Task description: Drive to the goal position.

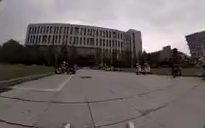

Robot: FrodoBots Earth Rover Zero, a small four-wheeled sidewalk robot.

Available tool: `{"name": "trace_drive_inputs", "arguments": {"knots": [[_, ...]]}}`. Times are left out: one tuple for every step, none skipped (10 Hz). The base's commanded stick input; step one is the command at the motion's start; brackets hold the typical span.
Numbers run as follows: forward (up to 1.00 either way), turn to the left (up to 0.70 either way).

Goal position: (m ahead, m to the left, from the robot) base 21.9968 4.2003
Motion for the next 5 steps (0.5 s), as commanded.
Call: {"name": "trace_drive_inputs", "arguments": {"knots": [[0.70,0.00],[0.70,0.00],[0.70,0.00],[0.70,0.00],[0.70,0.00]]}}
